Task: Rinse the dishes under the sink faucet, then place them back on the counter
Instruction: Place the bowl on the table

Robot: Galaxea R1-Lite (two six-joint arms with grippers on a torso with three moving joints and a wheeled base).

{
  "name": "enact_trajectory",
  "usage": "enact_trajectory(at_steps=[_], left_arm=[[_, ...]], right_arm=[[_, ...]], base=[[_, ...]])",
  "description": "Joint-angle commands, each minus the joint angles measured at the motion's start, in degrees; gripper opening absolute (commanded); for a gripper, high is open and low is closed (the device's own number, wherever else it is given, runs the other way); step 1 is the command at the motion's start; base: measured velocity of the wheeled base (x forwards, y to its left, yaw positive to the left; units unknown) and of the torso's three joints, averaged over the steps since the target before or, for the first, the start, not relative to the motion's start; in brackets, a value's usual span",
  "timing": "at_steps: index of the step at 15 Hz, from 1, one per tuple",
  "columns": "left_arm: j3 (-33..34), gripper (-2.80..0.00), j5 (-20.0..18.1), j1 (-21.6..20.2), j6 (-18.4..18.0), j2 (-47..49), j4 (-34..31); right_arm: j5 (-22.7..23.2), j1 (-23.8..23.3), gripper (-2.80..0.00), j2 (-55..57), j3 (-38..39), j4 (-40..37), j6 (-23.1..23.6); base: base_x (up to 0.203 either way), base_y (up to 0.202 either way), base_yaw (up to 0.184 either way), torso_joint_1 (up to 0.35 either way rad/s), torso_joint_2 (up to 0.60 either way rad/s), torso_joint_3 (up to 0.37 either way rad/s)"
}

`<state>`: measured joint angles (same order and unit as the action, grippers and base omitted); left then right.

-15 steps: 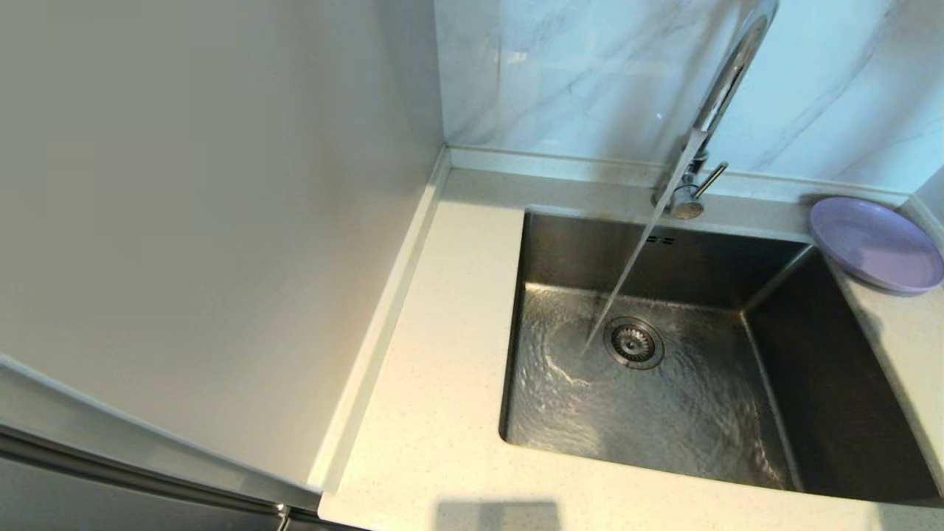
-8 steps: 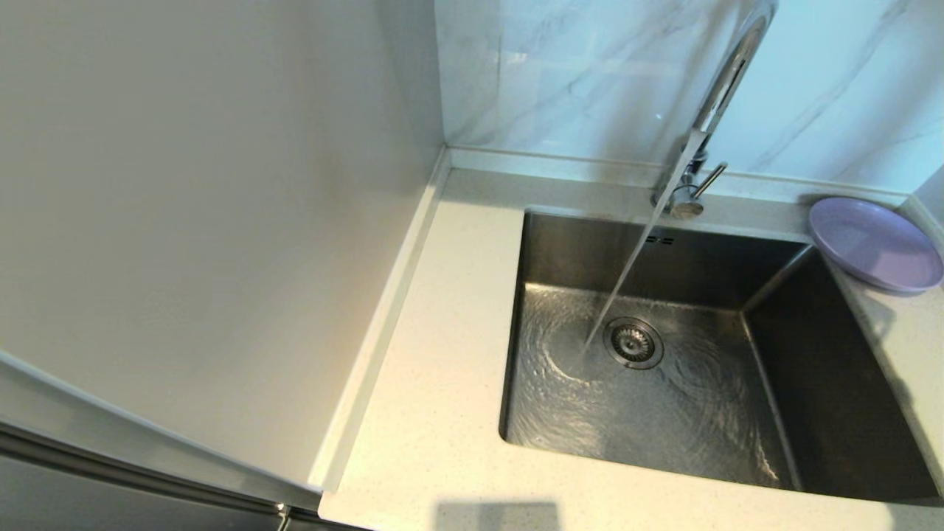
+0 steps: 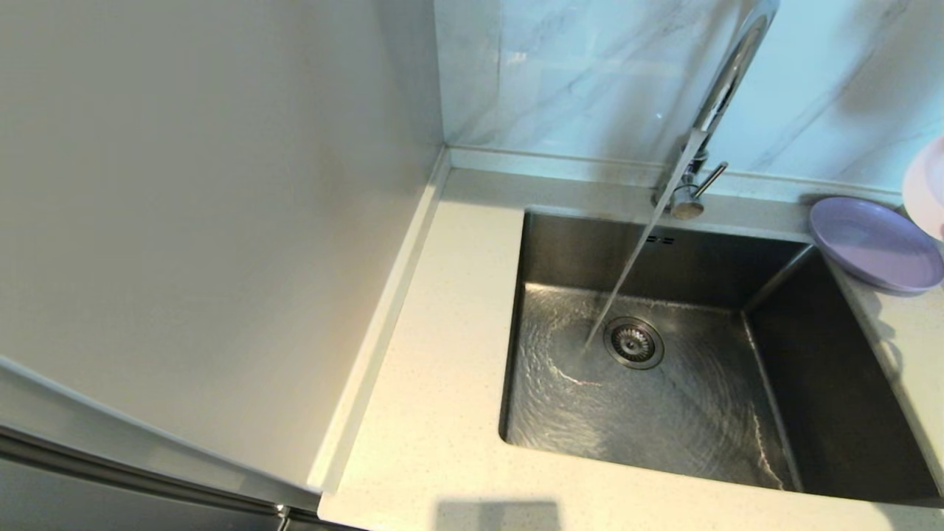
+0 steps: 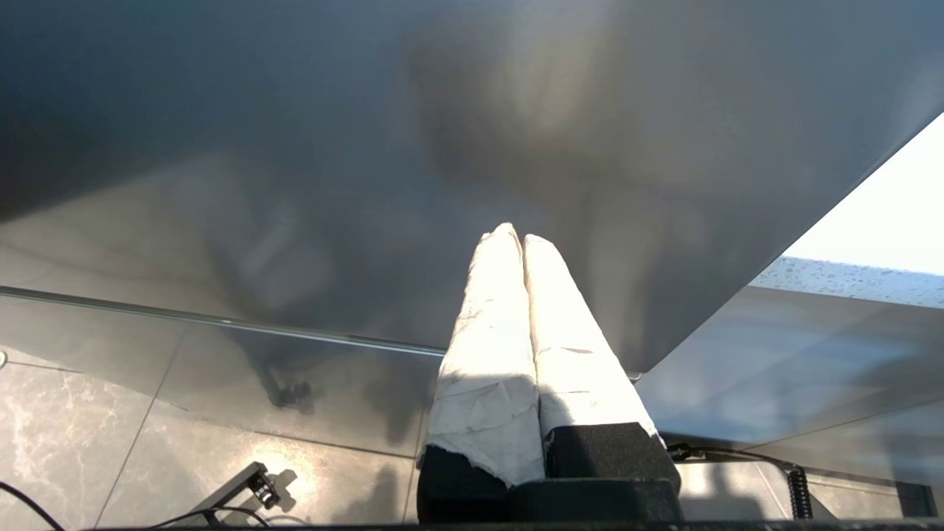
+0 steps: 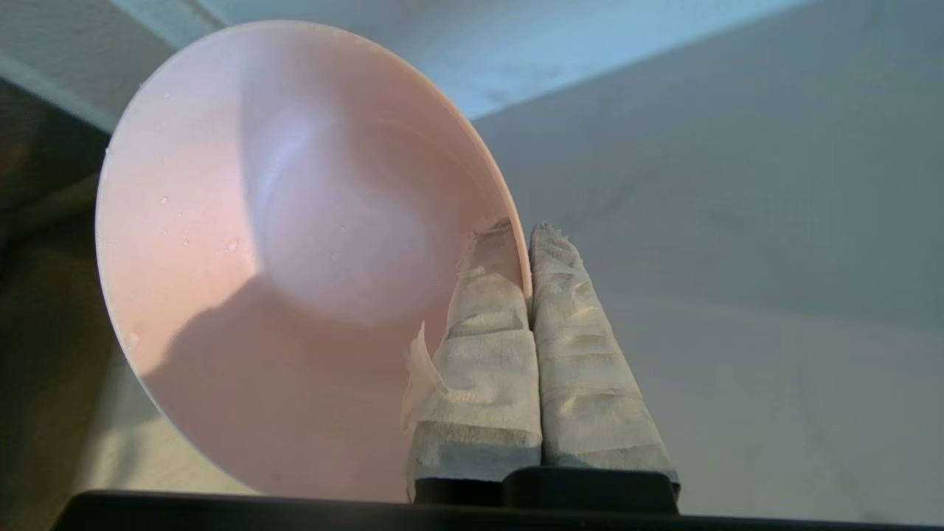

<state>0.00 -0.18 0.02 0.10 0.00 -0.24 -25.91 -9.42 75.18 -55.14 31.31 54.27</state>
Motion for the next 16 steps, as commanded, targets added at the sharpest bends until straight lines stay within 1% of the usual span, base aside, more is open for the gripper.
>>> enact_trajectory(at_steps=[1,2,3,4,5,6,8,9,10,11,12,13,15,16], left_arm=[[0.0,-2.80,0.0,0.0,0.0,0.0,0.0],[0.0,-2.80,0.0,0.0,0.0,0.0,0.0],[0.0,-2.80,0.0,0.0,0.0,0.0,0.0],[0.0,-2.80,0.0,0.0,0.0,0.0,0.0],[0.0,-2.80,0.0,0.0,0.0,0.0,0.0],[0.0,-2.80,0.0,0.0,0.0,0.0,0.0],[0.0,-2.80,0.0,0.0,0.0,0.0,0.0],[0.0,-2.80,0.0,0.0,0.0,0.0,0.0],[0.0,-2.80,0.0,0.0,0.0,0.0,0.0],[0.0,-2.80,0.0,0.0,0.0,0.0,0.0],[0.0,-2.80,0.0,0.0,0.0,0.0,0.0],[0.0,-2.80,0.0,0.0,0.0,0.0,0.0],[0.0,-2.80,0.0,0.0,0.0,0.0,0.0],[0.0,-2.80,0.0,0.0,0.0,0.0,0.0]], right_arm=[[0.3,-2.2,-2.80,-1.5,-12.6,-38.8,-12.8],[2.7,-3.7,-2.80,-1.7,-17.4,-51.7,-20.2],[6.9,-5.8,-2.80,-1.6,-20.9,-61.3,-30.1],[11.2,-7.7,-2.80,-1.2,-22.3,-65.8,-39.0],[14.9,-9.5,-2.80,-0.4,-22.6,-67.5,-47.8],[18.5,-12.1,-2.80,0.6,-22.5,-68.8,-55.1],[25.0,-18.3,-2.80,2.7,-21.8,-69.9,-62.2],[26.7,-21.0,-2.80,4.4,-21.3,-69.9,-66.0],[27.3,-23.4,-2.80,5.8,-20.8,-69.6,-69.3],[27.5,-25.6,-2.80,7.0,-20.1,-68.6,-71.3],[27.2,-27.9,-2.80,8.3,-18.6,-65.8,-72.3],[25.7,-29.3,-2.80,9.8,-16.4,-61.8,-73.4],[19.3,-30.4,-2.80,12.6,-12.4,-54.3,-76.4],[17.5,-31.0,-2.80,13.9,-11.2,-52.1,-76.8]], base=[[0.000,0.000,0.000,0.000,0.00,0.000],[0.000,0.000,0.000,0.000,0.00,0.000],[0.000,0.000,0.000,0.000,0.00,0.000],[0.000,0.000,0.000,0.000,0.00,0.000],[0.000,0.000,0.000,0.000,0.00,0.000],[0.000,0.000,0.000,0.000,0.00,0.000],[0.000,0.000,0.000,0.000,0.00,0.000],[0.000,0.000,0.000,0.000,0.00,0.000],[0.000,0.000,0.000,0.000,0.00,0.000],[0.000,0.000,0.000,0.000,0.00,0.000],[0.000,0.000,0.000,0.000,0.00,0.000],[0.000,0.000,0.000,0.000,0.00,0.000],[0.000,0.000,0.000,0.000,0.00,0.000],[0.000,0.000,0.000,0.000,0.00,0.000]])
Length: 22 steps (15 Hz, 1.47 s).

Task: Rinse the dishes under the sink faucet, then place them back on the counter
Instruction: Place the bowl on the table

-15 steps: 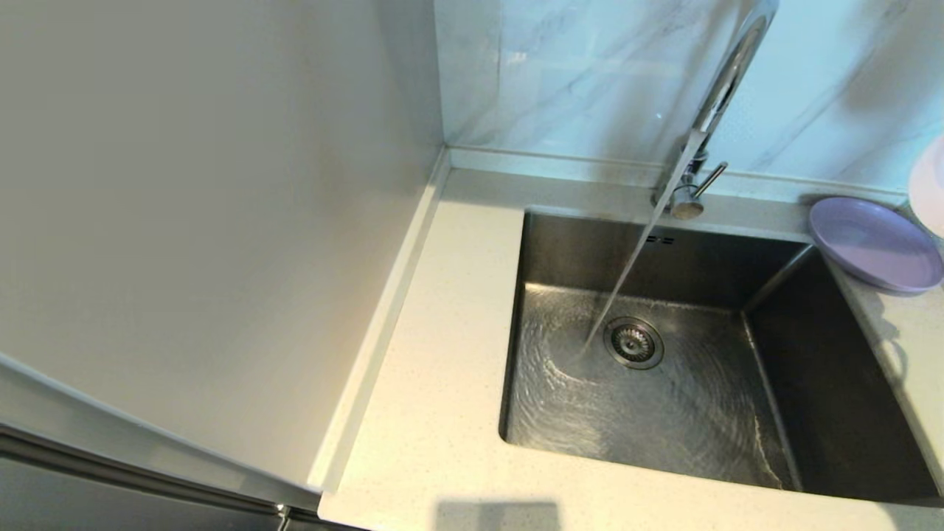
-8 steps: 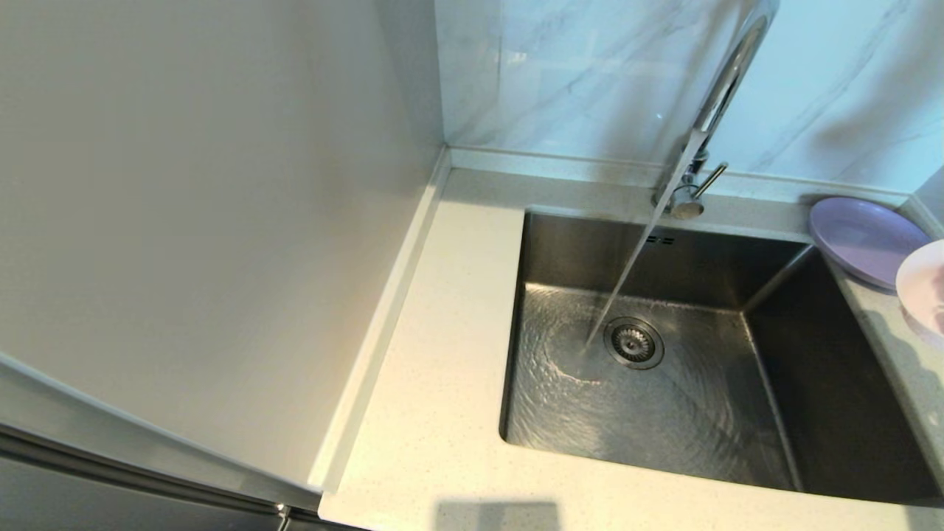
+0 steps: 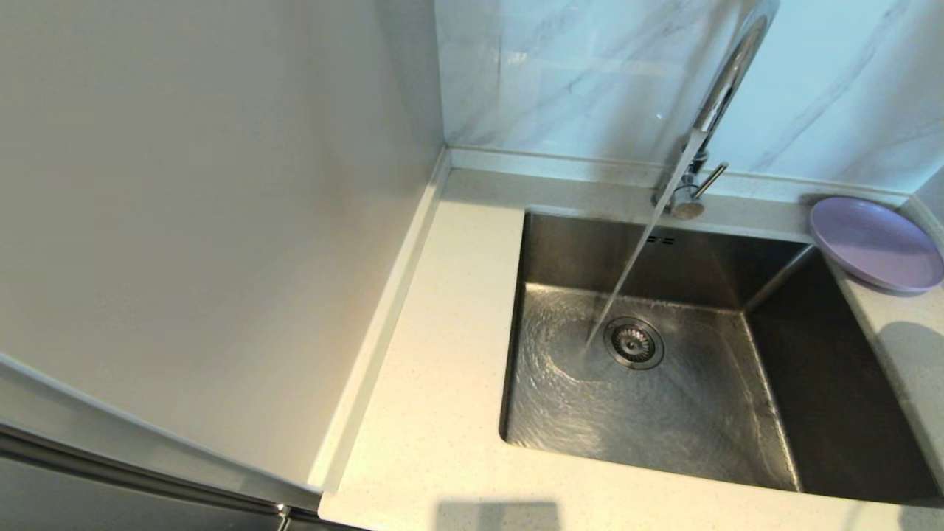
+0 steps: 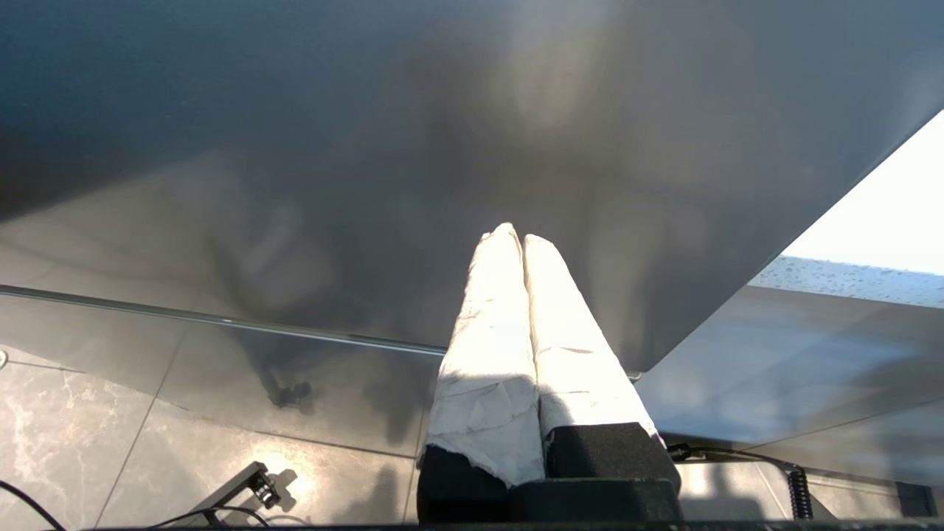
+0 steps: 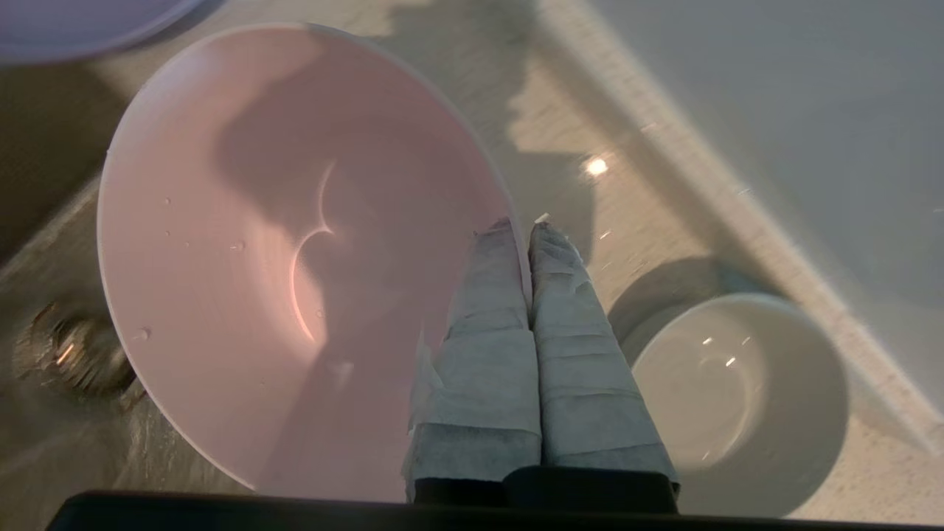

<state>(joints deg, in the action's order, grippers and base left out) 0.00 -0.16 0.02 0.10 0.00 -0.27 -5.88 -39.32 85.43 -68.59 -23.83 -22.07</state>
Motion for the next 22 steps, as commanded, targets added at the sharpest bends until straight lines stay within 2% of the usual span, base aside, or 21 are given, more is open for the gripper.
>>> enact_trajectory(at_steps=[1,22], left_arm=[[0.0,-2.80,0.0,0.0,0.0,0.0,0.0],[0.0,-2.80,-0.1,0.0,0.0,0.0,0.0]], right_arm=[[-2.8,-1.4,-2.80,4.7,2.8,3.5,-0.5],[-3.6,-1.5,-2.80,9.4,4.1,4.0,1.3]], base=[[0.000,0.000,0.000,0.000,0.00,0.000],[0.000,0.000,0.000,0.000,0.00,0.000]])
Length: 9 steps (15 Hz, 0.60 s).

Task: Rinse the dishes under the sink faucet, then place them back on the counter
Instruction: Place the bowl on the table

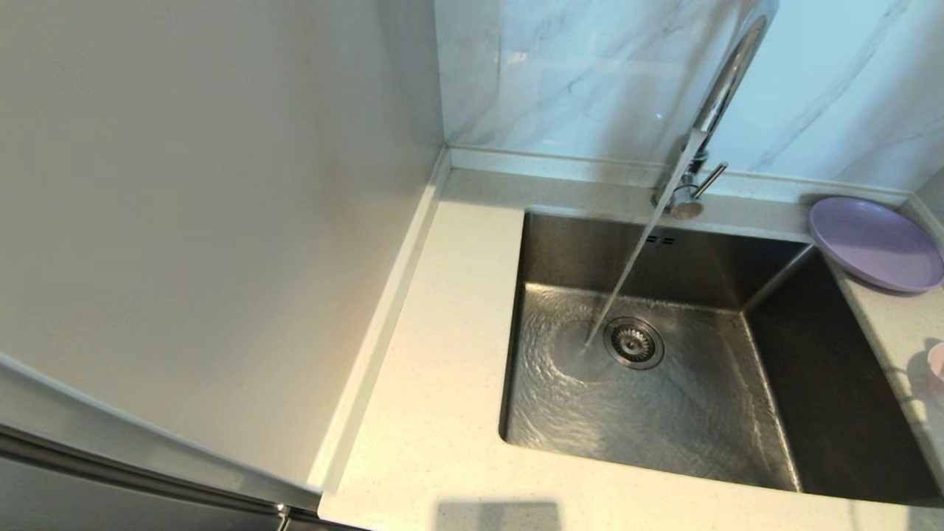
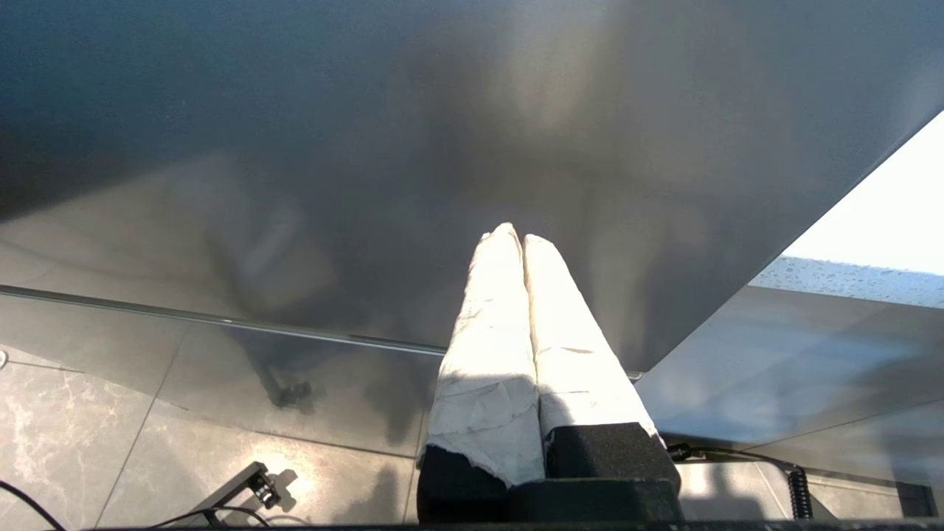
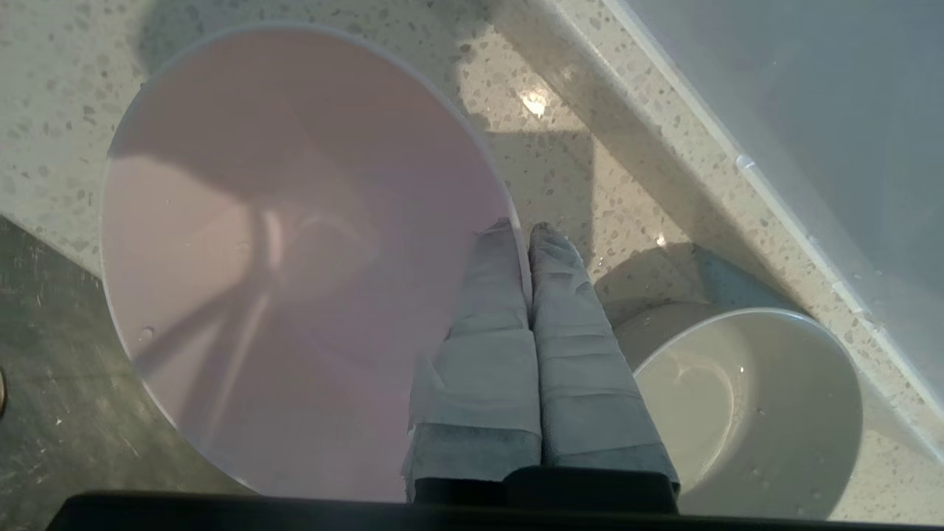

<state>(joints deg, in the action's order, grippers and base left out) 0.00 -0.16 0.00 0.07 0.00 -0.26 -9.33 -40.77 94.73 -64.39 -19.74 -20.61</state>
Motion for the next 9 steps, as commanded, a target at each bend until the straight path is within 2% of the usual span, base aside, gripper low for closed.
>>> enact_trajectory(at_steps=[1,4,9], left_arm=[[0.0,-2.80,0.0,0.0,0.0,0.0,0.0],[0.0,-2.80,0.0,0.0,0.0,0.0,0.0],[0.0,-2.80,0.0,0.0,0.0,0.0,0.0]], right_arm=[[-0.6,0.0,0.00,0.2,-0.1,0.0,-0.1],[-1.0,-0.1,0.00,0.1,0.1,3.5,-0.2],[-2.4,-0.5,0.00,-0.6,-0.3,3.6,-0.3]], base=[[0.000,0.000,0.000,0.000,0.00,0.000],[0.000,0.000,0.000,0.000,0.00,0.000],[0.000,0.000,0.000,0.000,0.00,0.000]])
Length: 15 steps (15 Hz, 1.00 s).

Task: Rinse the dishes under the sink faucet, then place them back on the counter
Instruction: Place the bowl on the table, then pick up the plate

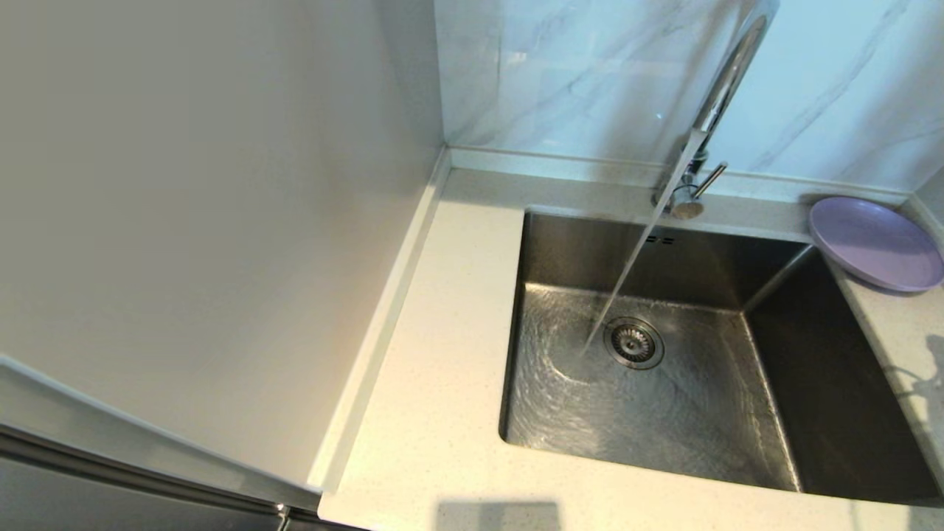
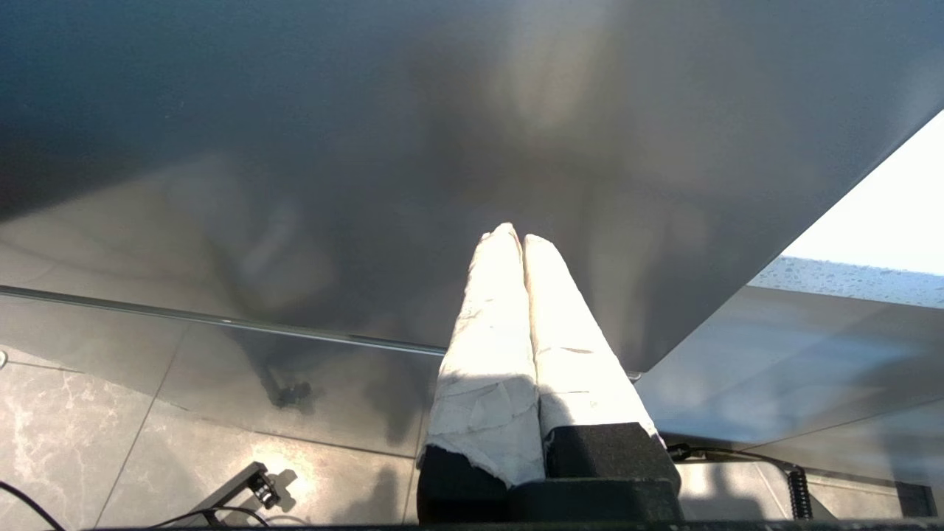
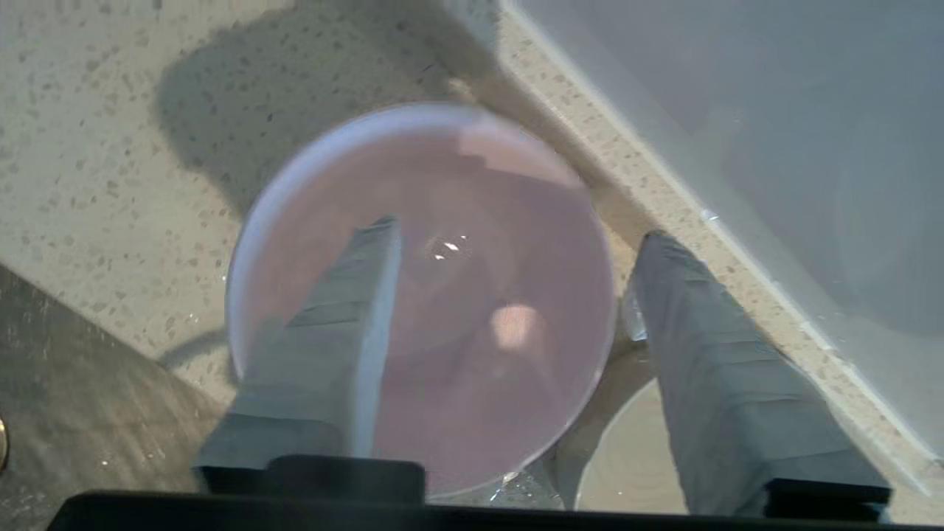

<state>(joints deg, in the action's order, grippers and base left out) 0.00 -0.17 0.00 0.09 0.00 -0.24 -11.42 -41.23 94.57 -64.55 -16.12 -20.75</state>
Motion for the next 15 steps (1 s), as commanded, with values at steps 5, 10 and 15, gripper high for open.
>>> enact_trajectory(at_steps=[5,10,15], left_arm=[[0.0,-2.80,0.0,0.0,0.0,0.0,0.0],[0.0,-2.80,0.0,0.0,0.0,0.0,0.0],[0.0,-2.80,0.0,0.0,0.0,0.0,0.0]], right_arm=[[6.7,1.2,0.00,-6.7,-1.4,-0.1,3.4],[12.5,9.9,0.00,-10.1,-4.4,-0.1,30.4],[19.4,11.8,0.00,-1.6,-13.4,-0.1,60.5]], base=[[0.000,0.000,0.000,0.000,0.00,0.000],[0.000,0.000,0.000,0.000,0.00,0.000],[0.000,0.000,0.000,0.000,0.00,0.000]])
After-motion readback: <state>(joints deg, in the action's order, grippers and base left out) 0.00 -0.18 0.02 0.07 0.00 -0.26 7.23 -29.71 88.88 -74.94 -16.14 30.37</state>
